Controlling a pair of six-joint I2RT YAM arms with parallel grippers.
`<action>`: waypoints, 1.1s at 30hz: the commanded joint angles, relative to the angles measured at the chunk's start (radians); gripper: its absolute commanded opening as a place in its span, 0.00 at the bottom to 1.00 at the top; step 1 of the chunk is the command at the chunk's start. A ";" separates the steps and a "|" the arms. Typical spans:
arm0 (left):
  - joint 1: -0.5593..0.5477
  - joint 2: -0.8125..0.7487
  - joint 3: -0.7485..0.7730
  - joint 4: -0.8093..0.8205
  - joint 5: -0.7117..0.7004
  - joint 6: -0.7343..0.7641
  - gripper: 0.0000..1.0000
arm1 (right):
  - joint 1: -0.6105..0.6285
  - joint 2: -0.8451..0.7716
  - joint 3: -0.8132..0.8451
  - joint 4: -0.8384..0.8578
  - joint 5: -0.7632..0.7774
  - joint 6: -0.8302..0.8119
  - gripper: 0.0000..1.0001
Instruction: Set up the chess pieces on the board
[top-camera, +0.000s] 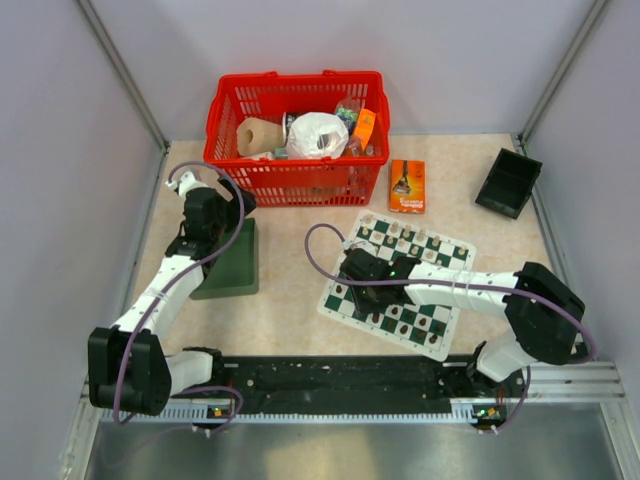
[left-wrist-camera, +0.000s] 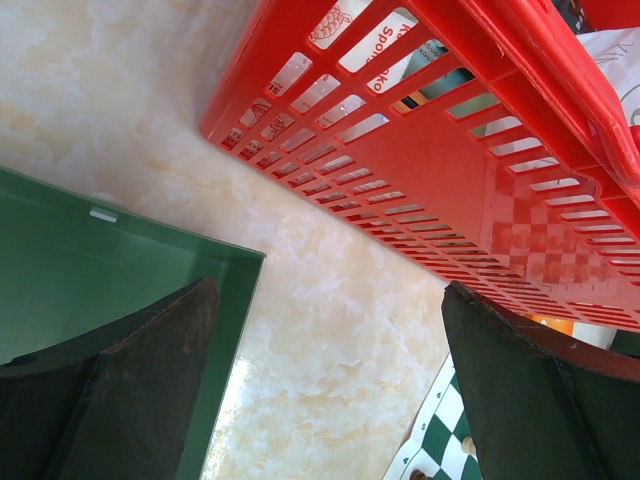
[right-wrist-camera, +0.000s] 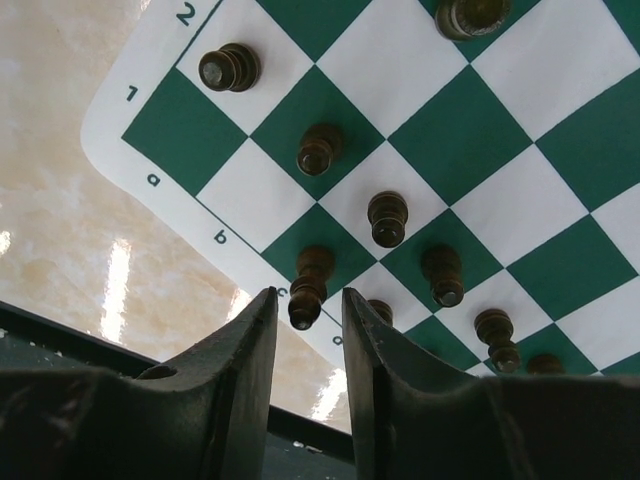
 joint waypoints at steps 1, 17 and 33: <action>0.005 -0.020 -0.001 0.037 0.001 0.003 0.99 | 0.015 -0.035 0.041 0.007 0.007 -0.021 0.33; 0.007 -0.038 -0.003 0.020 -0.015 0.009 0.99 | -0.160 -0.048 0.203 0.020 0.042 -0.133 0.41; 0.011 -0.054 -0.003 0.012 -0.026 0.015 0.99 | -0.189 0.252 0.396 0.051 0.014 -0.253 0.50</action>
